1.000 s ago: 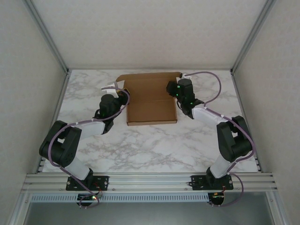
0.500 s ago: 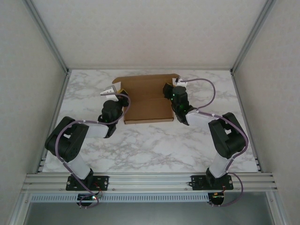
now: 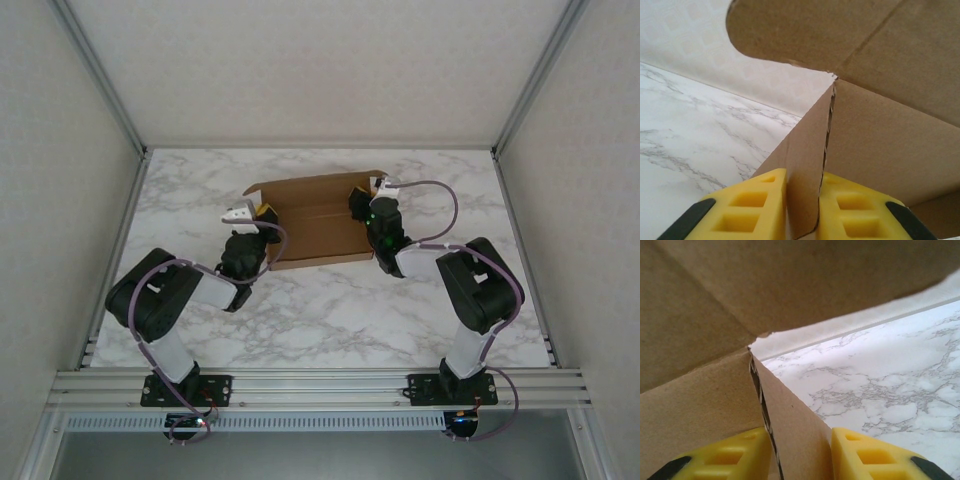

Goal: Fold the paper box

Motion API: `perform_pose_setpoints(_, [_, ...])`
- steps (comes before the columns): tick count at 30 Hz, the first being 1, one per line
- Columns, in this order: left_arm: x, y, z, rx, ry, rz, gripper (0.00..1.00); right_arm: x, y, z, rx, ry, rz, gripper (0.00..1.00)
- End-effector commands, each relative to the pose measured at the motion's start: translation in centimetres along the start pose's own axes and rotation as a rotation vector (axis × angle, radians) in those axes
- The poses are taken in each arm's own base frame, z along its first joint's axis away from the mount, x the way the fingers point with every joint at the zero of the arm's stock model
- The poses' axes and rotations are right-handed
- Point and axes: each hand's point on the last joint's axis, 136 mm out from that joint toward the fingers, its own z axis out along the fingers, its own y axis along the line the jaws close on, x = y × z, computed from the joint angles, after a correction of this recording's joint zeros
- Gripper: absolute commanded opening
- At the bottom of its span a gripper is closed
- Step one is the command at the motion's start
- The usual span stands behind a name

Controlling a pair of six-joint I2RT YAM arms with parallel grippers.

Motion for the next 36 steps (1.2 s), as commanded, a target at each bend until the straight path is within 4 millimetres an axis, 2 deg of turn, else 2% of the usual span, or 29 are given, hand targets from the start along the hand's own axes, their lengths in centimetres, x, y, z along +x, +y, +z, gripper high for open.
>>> perform_pose_setpoints(1, [1.2,-0.2,-1.0,0.016,0.008,0.006,0.21,3.2,0.2,-0.8,-0.028,0.061,0.001,0.35])
perform_pose_setpoints(11, [2.5,0.6,-2.7,-0.013,0.034,0.037,0.23,5.3,-1.4,-2.6,-0.022,0.076,0.023,0.35])
perform_pose_setpoints(16, [3.2,1.8,-3.4,-0.059,0.05,0.057,0.23,6.2,-1.9,-3.2,-0.018,0.09,0.028,0.37])
perform_pose_setpoints(22, [3.4,2.7,-3.5,-0.112,0.059,0.119,0.2,5.4,-1.7,-3.7,-0.027,0.072,0.021,0.5])
perform_pose_setpoints(36, [3.5,3.5,-3.2,-0.166,0.072,0.208,0.19,3.8,-1.1,-5.8,-0.084,0.065,0.079,0.63])
